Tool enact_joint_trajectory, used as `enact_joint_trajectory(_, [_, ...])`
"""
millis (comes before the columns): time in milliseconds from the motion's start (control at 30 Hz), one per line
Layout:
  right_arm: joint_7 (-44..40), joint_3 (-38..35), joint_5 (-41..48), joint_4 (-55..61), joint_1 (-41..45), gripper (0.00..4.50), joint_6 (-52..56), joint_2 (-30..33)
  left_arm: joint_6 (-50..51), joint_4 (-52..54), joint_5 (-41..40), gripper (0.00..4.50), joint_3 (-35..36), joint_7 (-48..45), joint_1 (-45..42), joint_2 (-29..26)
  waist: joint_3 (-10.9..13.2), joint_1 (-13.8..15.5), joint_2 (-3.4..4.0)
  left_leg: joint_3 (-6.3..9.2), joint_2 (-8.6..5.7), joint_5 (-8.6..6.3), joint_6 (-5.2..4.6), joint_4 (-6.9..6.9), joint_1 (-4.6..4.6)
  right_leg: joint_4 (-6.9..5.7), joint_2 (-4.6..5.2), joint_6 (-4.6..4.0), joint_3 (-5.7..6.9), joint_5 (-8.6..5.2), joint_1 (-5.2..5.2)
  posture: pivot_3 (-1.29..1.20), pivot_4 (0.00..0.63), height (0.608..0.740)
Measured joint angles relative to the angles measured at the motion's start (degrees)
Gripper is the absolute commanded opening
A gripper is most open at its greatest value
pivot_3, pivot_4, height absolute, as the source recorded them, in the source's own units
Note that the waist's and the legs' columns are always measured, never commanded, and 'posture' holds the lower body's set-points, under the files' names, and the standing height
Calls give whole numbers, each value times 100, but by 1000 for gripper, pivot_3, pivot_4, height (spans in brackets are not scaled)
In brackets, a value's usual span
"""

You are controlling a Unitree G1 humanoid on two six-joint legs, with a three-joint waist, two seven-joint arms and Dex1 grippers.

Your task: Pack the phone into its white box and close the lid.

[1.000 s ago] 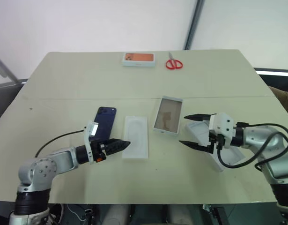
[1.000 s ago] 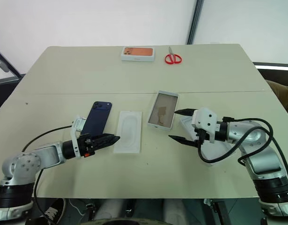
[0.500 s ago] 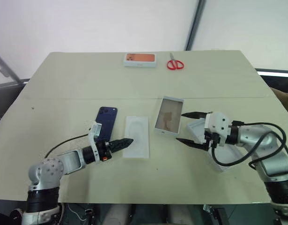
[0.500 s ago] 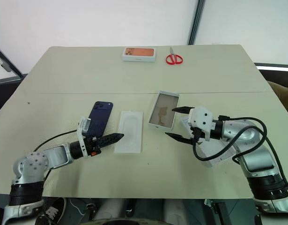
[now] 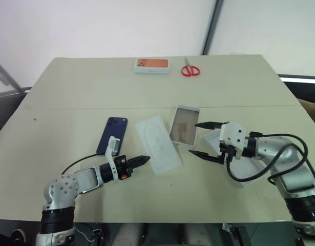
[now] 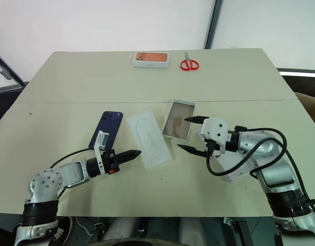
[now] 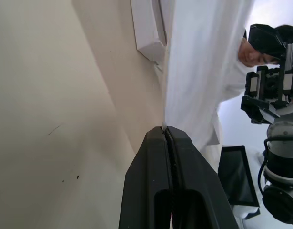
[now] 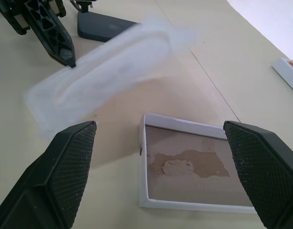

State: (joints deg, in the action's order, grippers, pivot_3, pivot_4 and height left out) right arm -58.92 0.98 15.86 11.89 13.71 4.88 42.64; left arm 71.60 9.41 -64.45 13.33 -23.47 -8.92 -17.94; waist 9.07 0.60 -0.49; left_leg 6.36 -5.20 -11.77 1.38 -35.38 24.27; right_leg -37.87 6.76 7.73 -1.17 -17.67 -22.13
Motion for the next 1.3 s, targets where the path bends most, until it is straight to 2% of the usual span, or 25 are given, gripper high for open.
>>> enact_joint_trajectory(167, [7, 77, -12, -5, 43, 4500, -22, -44, -127, -28, -6, 8, 100, 131, -35, -78, 1, -2, -2, 0, 1, 0, 0, 1, 2, 0, -1, 0, 0, 0, -4, 0, 150, 740])
enact_joint_trajectory(467, [338, 708, -638, -335, 373, 4500, 15, -491, -419, 19, 318, 8, 196, 199, -324, -884, 4, -10, -6, -1, 0, 1, 2, 5, 4, 0, -2, 0, -2, 0, -10, 0, 150, 740])
enact_joint_trajectory(667, [540, 1242, -1173, -1144, 975, 4500, 29, -902, 130, -314, 131, 8, 360, 165, -880, -1286, 10, -13, -17, 6, 0, 6, 11, 8, 5, -4, -7, 0, 1, 0, -13, 0, 150, 740])
enact_joint_trajectory(767, [417, 1437, -1283, -1627, 1123, 3691, 103, -983, 701, -531, -196, 0, 439, 158, -1224, -1446, 10, -22, -17, 5, -4, 7, 11, 8, 8, -2, -6, 1, -1, 0, -14, 0, 150, 740])
enact_joint_trajectory(833, [386, 1492, -1342, -1834, 1184, 2607, 107, -1022, 837, -639, -312, 0, 481, 153, -1249, -1405, 10, -57, -17, 5, -3, 16, 27, 9, 8, -4, -6, 1, -1, 0, -19, 0, 150, 740])
enact_joint_trajectory(967, [334, 1570, -1503, -1969, 1270, 737, 12, -1022, 919, -722, -376, 0, 563, 251, -1336, -1329, 10, -128, -17, 8, 1, 17, 29, 11, 8, -7, -10, 1, 0, 0, -19, 0, 150, 740])
enact_joint_trajectory(1000, [293, 1576, -1503, -1968, 1265, 129, 3, -1022, 906, -714, -376, 0, 571, 262, -1365, -1327, 10, -135, -17, 7, 1, 17, 29, 12, 8, -7, -10, 1, 0, 0, -20, 0, 150, 740])
enact_joint_trajectory(1300, [-538, 1617, -855, -736, 554, 49, 380, -953, 1050, -777, -569, 0, 679, 295, -1549, -1321, 11, -131, -17, 8, 1, 8, 14, 12, 9, -8, -9, 1, -1, 1, -20, 0, 150, 740])
